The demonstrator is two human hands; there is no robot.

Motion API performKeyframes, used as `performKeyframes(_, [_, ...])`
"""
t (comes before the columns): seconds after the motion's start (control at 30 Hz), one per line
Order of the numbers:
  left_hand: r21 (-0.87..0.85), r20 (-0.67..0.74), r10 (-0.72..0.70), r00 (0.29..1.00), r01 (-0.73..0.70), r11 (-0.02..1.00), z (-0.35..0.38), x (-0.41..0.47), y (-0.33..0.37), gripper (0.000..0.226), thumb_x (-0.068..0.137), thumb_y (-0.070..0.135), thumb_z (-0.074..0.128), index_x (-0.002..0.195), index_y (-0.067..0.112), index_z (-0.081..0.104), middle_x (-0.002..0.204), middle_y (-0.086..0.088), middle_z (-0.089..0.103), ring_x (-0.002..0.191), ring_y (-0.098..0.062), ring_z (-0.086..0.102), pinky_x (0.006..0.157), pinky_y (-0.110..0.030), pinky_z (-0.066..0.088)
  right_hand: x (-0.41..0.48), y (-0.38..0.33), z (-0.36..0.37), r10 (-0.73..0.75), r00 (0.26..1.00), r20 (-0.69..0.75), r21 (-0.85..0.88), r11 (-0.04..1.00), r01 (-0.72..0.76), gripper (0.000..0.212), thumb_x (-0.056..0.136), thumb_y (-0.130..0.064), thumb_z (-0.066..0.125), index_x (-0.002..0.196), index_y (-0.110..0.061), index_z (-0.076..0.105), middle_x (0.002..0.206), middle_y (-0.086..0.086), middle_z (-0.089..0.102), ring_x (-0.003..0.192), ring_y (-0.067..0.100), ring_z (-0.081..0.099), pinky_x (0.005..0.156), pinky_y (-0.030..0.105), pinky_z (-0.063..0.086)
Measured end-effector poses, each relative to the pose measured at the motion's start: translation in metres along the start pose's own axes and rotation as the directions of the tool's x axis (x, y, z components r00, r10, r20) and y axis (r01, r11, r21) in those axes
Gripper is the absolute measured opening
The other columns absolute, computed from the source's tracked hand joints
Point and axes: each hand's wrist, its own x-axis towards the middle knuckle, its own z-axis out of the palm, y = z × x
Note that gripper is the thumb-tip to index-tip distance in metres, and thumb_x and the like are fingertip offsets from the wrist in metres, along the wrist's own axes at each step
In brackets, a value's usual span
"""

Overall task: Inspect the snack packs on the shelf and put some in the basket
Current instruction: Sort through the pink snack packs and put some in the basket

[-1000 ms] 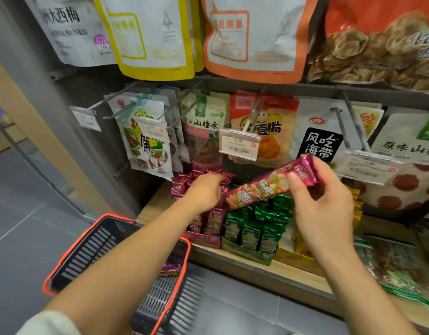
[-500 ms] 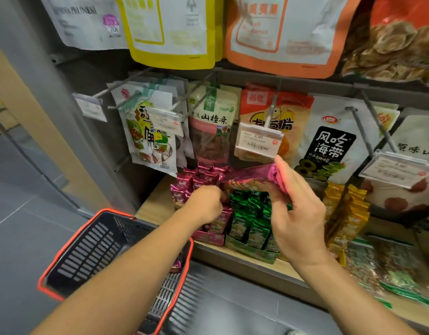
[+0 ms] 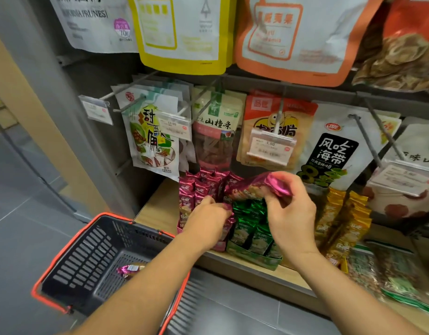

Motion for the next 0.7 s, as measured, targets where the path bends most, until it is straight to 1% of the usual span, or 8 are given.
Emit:
performKeyframes(0.13, [-0.029, -0.047, 0.014, 0.999, -0.016, 0.999, -0.001, -0.003, -0.004, 0.057, 0.082, 0.001, 0.054, 0.132, 0.029, 0.059, 0.136, 0.008, 0.056, 0.113, -0.026, 0.038, 0.088, -0.035, 0.044, 0.021, 0.001, 0.022, 0.033, 0.990, 0.136, -0.067, 0.997, -0.024, 0.029, 0.089, -0.009, 0.068, 0.113, -0.026, 0.063, 0.093, -0.023, 0.063, 0.089, -0.014, 0.059, 0.078, 0.002, 0.042])
performKeyframes(0.2, [-0.045, -0.047, 0.024, 0.999, -0.026, 0.999, -0.003, -0.002, -0.007, 0.059, 0.082, 0.001, 0.054, 0.132, 0.030, 0.059, 0.138, 0.008, 0.055, 0.115, -0.026, 0.037, 0.090, -0.035, 0.042, 0.031, 0.004, 0.036, 0.059, 0.976, 0.208, -0.082, 0.996, -0.043, 0.028, 0.091, -0.010, 0.065, 0.115, -0.025, 0.063, 0.094, -0.015, 0.067, 0.088, -0.007, 0.064, 0.081, 0.012, 0.049])
performKeyframes(0.27, [-0.057, -0.056, 0.050, 0.997, -0.053, 0.997, -0.004, -0.001, -0.008, 0.058, 0.082, -0.002, 0.053, 0.132, 0.026, 0.059, 0.138, 0.008, 0.056, 0.117, -0.024, 0.036, 0.093, -0.035, 0.041, 0.040, 0.010, 0.049, 0.071, 0.962, 0.262, -0.218, 0.976, -0.013, 0.027, 0.092, -0.015, 0.064, 0.118, -0.023, 0.063, 0.102, -0.007, 0.067, 0.092, 0.001, 0.064, 0.084, 0.020, 0.049])
performKeyframes(0.37, [-0.091, -0.057, 0.074, 0.996, -0.079, 0.993, -0.003, 0.000, -0.009, 0.057, 0.082, -0.006, 0.050, 0.132, 0.020, 0.060, 0.131, 0.000, 0.061, 0.114, -0.025, 0.041, 0.094, -0.033, 0.042, 0.053, 0.025, 0.064, 0.172, 0.919, 0.355, -0.475, 0.880, 0.019, 0.029, 0.094, -0.021, 0.059, 0.122, -0.018, 0.063, 0.125, 0.005, 0.057, 0.106, 0.024, 0.060, 0.090, 0.029, 0.045])
performKeyframes(0.47, [-0.129, -0.074, 0.022, 0.997, -0.032, 0.991, -0.005, -0.001, -0.012, 0.043, 0.084, -0.004, 0.054, 0.121, 0.015, 0.065, 0.111, -0.007, 0.065, 0.109, -0.026, 0.051, 0.087, -0.035, 0.046, 0.059, 0.031, 0.070, 0.169, 0.882, 0.441, -0.557, 0.822, 0.121, 0.027, 0.096, -0.024, 0.056, 0.120, -0.017, 0.064, 0.122, 0.007, 0.058, 0.106, 0.030, 0.061, 0.088, 0.037, 0.050])
performKeyframes(0.57, [-0.145, -0.086, -0.015, 0.996, 0.002, 0.989, -0.007, 0.000, -0.013, 0.030, 0.089, 0.003, 0.054, 0.115, 0.011, 0.067, 0.113, -0.008, 0.066, 0.109, -0.027, 0.058, 0.092, -0.041, 0.048, 0.064, 0.034, 0.074, 0.078, 0.903, 0.422, -0.550, 0.814, 0.187, 0.024, 0.092, -0.027, 0.064, 0.115, -0.019, 0.063, 0.109, 0.006, 0.068, 0.100, 0.029, 0.064, 0.082, 0.037, 0.053])
performKeyframes(0.63, [-0.140, -0.073, -0.022, 0.997, 0.011, 0.990, -0.008, 0.000, -0.013, 0.029, 0.089, 0.002, 0.053, 0.115, 0.009, 0.067, 0.117, -0.008, 0.065, 0.111, -0.027, 0.057, 0.094, -0.042, 0.048, 0.064, 0.035, 0.077, 0.037, 0.934, 0.355, -0.484, 0.862, 0.149, 0.019, 0.090, -0.022, 0.067, 0.107, -0.018, 0.063, 0.100, 0.005, 0.071, 0.093, 0.027, 0.066, 0.077, 0.033, 0.052])
performKeyframes(0.7, [-0.114, -0.057, -0.014, 0.998, 0.008, 0.993, -0.009, 0.000, -0.013, 0.030, 0.089, 0.001, 0.053, 0.116, 0.008, 0.066, 0.120, -0.008, 0.063, 0.113, -0.027, 0.055, 0.095, -0.041, 0.047, 0.063, 0.039, 0.080, 0.052, 0.952, 0.301, -0.433, 0.897, 0.088, 0.012, 0.088, -0.018, 0.068, 0.101, -0.018, 0.064, 0.095, 0.003, 0.070, 0.089, 0.024, 0.065, 0.072, 0.028, 0.046])
